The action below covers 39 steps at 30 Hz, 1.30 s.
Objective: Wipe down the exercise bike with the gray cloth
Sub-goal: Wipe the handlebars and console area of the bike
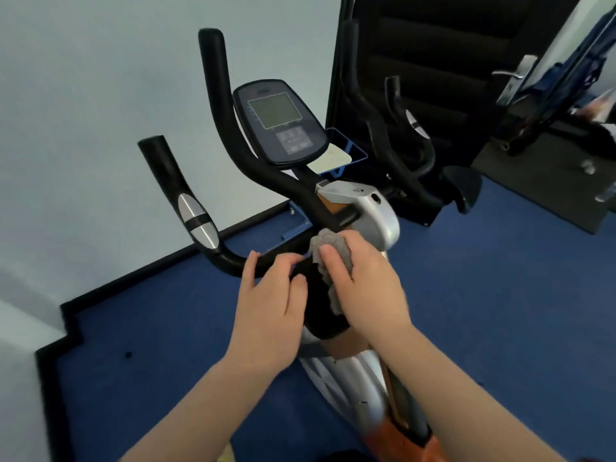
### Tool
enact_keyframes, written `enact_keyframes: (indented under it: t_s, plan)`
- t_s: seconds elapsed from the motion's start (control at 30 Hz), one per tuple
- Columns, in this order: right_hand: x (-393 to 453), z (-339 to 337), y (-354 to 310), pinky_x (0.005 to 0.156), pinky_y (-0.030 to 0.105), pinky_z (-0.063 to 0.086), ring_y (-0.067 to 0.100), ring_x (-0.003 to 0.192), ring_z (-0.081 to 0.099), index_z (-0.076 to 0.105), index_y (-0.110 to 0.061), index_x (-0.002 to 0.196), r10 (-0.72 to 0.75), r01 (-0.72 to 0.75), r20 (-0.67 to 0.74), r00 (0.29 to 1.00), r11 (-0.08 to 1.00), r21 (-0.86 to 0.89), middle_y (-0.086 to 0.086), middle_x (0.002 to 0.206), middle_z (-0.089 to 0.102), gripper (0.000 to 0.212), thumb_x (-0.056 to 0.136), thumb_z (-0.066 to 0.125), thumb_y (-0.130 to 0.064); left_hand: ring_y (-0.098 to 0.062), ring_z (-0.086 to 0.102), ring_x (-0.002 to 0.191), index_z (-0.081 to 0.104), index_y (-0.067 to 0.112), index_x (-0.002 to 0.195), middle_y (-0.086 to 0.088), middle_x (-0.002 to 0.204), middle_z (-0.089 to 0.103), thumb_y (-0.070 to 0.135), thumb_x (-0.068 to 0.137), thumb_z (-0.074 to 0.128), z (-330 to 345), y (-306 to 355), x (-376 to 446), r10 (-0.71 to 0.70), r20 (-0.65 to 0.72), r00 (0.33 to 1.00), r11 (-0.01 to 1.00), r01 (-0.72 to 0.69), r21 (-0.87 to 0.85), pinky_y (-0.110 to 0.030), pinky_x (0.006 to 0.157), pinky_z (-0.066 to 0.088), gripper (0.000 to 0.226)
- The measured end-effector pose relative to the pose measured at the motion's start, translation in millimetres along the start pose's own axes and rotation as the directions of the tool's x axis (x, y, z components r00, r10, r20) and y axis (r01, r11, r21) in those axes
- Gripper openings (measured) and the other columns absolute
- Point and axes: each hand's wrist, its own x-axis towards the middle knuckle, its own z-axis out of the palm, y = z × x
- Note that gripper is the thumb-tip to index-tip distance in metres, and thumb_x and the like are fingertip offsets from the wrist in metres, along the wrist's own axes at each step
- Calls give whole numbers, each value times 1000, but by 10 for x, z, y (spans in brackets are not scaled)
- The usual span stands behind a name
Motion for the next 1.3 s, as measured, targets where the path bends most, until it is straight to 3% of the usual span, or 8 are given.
enact_keyframes:
  t_s: [0.13,0.2,0.33,0.57,0.8,0.93,1.13,1.3]
  plan:
    - [-209,65,82,70,11,45,-6,91,57,46,-42,109,40,-12,-109,993,971,241,-18,95,59,10,100,42,-41,34,15,123,59,25,125,18,100,62,29,102,26,42,35,-56,-66,-64,996,998,67,21,-3,110,-6,41]
    - [-346,131,93,69,4,43,-11,93,57,44,-45,110,92,-21,-161,983,918,397,-18,98,60,13,101,43,-36,-1,27,140,55,29,132,17,110,62,34,103,27,49,45,-86,-129,-68,989,988,134,80,-16,116,14,41]
    - [-552,358,75,68,5,45,-10,91,58,44,-44,110,288,-98,-206,935,769,632,-15,101,59,15,97,42,-36,-9,60,102,48,34,137,11,109,66,39,102,28,122,81,-166,-173,-70,982,982,177,61,-38,89,50,41]
    - [-100,81,223,67,19,46,-9,86,55,46,-32,105,33,-10,-65,997,946,325,-18,87,57,15,97,44,-45,-6,64,92,56,39,122,11,99,69,40,98,31,213,126,-210,-256,-93,962,942,227,-246,-43,84,53,35]
    - [-398,115,254,71,22,53,0,86,61,38,-31,118,18,-6,-28,999,927,374,-11,98,61,39,91,31,-57,-8,63,90,60,39,113,13,96,68,40,94,30,306,113,-188,-291,-180,940,929,232,-290,-49,83,52,35]
    - [43,-67,320,55,23,41,3,67,55,44,-26,109,-99,91,69,993,989,113,-12,79,58,33,96,34,-54,-10,62,88,60,39,113,11,94,68,39,95,31,294,83,-171,-261,-181,948,942,209,-263,-50,82,51,35]
    - [-417,231,256,64,18,52,-2,83,62,38,-31,117,58,-12,-90,994,892,451,-15,92,60,39,91,30,-58,-7,63,91,60,43,112,15,97,68,39,94,31,313,82,-192,-299,-184,936,924,236,-300,-49,85,53,34]
    - [-113,49,421,67,33,54,5,77,63,43,-27,115,-75,63,28,997,955,291,-15,82,62,43,92,30,-61,-8,62,92,58,43,115,14,97,67,40,95,31,254,22,-178,-247,-123,961,941,207,-268,-49,86,52,34]
